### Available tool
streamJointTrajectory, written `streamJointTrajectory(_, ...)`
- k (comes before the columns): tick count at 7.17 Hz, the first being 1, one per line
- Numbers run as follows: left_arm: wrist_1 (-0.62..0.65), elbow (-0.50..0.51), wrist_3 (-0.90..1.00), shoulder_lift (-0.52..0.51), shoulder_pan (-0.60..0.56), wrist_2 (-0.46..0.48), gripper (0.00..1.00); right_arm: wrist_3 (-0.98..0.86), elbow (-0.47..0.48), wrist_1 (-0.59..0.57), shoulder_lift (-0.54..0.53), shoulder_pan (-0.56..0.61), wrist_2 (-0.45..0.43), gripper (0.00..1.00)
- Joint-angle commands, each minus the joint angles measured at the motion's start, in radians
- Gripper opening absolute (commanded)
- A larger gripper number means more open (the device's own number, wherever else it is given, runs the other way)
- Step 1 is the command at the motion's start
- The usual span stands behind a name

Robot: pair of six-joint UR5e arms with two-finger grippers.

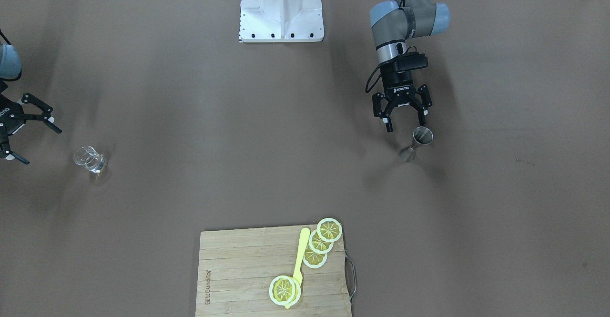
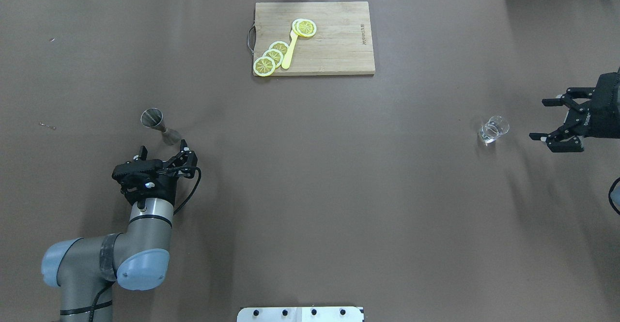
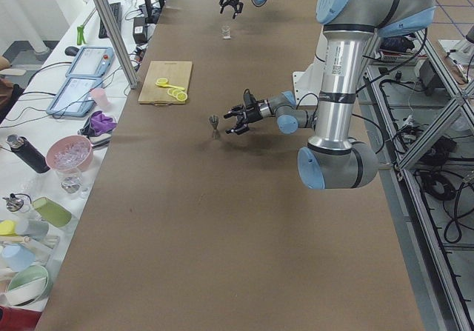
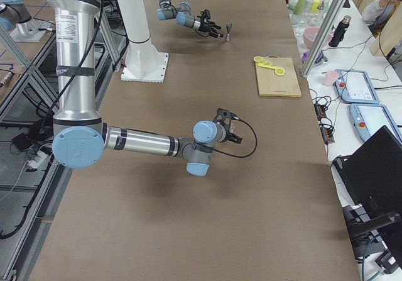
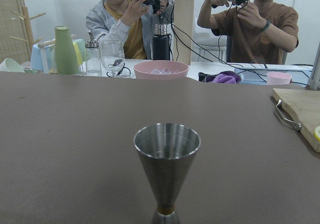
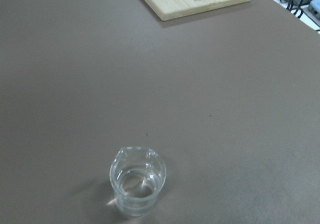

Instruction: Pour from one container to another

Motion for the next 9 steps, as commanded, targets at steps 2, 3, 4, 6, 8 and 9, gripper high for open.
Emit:
streamJointTrajectory(2,-0.002,0.051,-0.003,-0.004,-0.004,0.054,0.97,0.089,-0.017,0.126,0.004,-0.016,-0.079,1.0)
streamJointTrajectory(3,-0.002,0.053,-0.005,-0.004,-0.015,0.054,0.97,0.13,-0.021,0.158,0.005,-0.022,-0.079,1.0)
streamJointTrajectory(4,-0.002,0.058,-0.006,-0.004,-0.018,0.054,0.97,0.206,-0.031,0.222,0.004,-0.032,-0.079,1.0)
streamJointTrajectory(6,-0.002,0.068,-0.006,-0.018,-0.046,0.052,0.97,0.317,-0.08,0.322,0.004,-0.045,-0.079,1.0)
streamJointTrajectory(8,-0.002,0.11,-0.005,-0.068,-0.063,0.052,0.97,0.317,-0.108,0.341,0.004,-0.049,-0.076,1.0)
streamJointTrajectory(9,-0.002,0.143,-0.005,-0.096,-0.07,0.054,0.97,0.317,-0.117,0.344,0.005,-0.055,-0.076,1.0)
